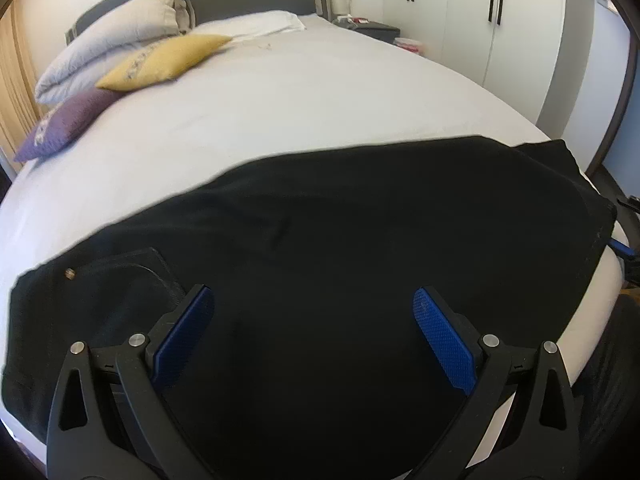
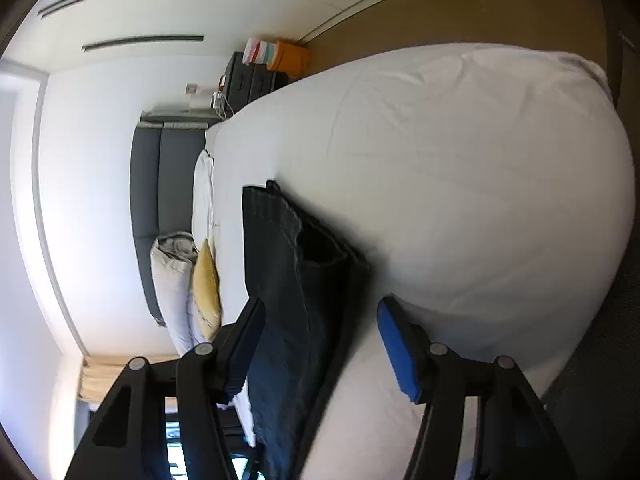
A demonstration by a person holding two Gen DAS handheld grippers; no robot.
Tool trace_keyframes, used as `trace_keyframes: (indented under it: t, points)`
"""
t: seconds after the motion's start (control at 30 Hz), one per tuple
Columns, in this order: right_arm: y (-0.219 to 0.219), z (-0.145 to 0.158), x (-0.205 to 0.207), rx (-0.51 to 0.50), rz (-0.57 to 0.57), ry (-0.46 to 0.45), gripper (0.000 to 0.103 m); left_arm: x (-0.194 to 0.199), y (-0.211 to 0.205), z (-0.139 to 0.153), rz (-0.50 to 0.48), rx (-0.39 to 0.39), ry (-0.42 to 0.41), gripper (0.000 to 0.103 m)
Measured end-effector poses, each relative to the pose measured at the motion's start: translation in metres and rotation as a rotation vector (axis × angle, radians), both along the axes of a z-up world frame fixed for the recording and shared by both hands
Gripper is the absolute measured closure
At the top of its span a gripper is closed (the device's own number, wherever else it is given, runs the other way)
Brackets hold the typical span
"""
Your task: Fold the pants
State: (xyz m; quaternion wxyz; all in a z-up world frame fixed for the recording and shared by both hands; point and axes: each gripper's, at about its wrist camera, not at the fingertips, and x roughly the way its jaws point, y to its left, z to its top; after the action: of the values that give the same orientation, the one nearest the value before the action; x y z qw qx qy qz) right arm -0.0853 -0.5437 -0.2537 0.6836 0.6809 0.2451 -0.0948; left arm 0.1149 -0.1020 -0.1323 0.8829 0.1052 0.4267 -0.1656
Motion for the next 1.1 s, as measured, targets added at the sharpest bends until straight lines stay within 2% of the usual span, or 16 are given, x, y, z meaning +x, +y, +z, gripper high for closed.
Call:
trace_keyframes:
  t: [0.1,0.13,0.23,0.33,0.5,0.63,0.67,0.7,0.73,0.77,0.8,0.83,0.9,1.03,1.1]
  points:
    - [0.001,-0.003,0.010,-0.003,-0.020,-0.014,0.041,-0.008,-0.013,-0.007,-0.003,-0.012,0.018,0.001]
    - [0.003,-0.001,0.011,-0.008,-0.024,-0.014,0.041,0.005,-0.010,-0.010,-0.003,-0.015,0.021,0.001]
    - [0.008,0.005,0.018,-0.016,-0.027,-0.020,0.041,0.011,-0.006,-0.013,-0.002,-0.016,0.031,0.001]
    - [0.011,0.005,0.025,0.006,-0.043,-0.041,0.041,-0.002,-0.010,-0.016,0.004,-0.026,0.044,0.001]
    - [0.011,-0.006,0.013,0.114,-0.123,-0.109,0.041,-0.006,-0.005,-0.025,0.012,-0.032,0.067,0.001]
    - [0.011,-0.004,0.020,0.092,-0.108,-0.139,0.042,-0.009,-0.003,-0.028,0.018,-0.034,0.072,0.001]
    - [0.011,-0.001,0.024,0.045,-0.074,-0.139,0.045,-0.010,-0.003,-0.029,0.018,-0.036,0.071,0.001]
    - [0.012,0.002,0.030,-0.011,-0.044,-0.120,0.054,-0.010,-0.002,-0.029,0.017,-0.035,0.072,0.001]
    - [0.013,0.007,0.036,-0.108,-0.001,-0.078,0.061,-0.010,-0.003,-0.029,0.016,-0.035,0.072,0.001]
    - [0.015,0.006,0.039,-0.173,0.023,-0.030,0.076,-0.010,-0.002,-0.029,0.016,-0.036,0.073,0.001]
    - [0.014,0.000,0.036,-0.148,0.003,-0.019,0.087,-0.010,-0.002,-0.028,0.017,-0.038,0.073,0.001]
    - [0.011,-0.008,0.032,-0.085,-0.032,-0.034,0.090,-0.011,-0.003,-0.028,0.017,-0.039,0.073,0.001]
    - [0.007,-0.015,0.029,-0.029,-0.045,-0.049,0.095,-0.011,-0.003,-0.028,0.018,-0.036,0.073,0.001]
    - [0.004,-0.016,0.032,0.037,-0.053,-0.084,0.095,-0.010,-0.007,-0.027,0.017,-0.041,0.078,0.001]
    - [0.004,-0.014,0.034,0.037,-0.047,-0.094,0.094,-0.008,-0.010,-0.025,0.007,-0.048,0.083,0.001]
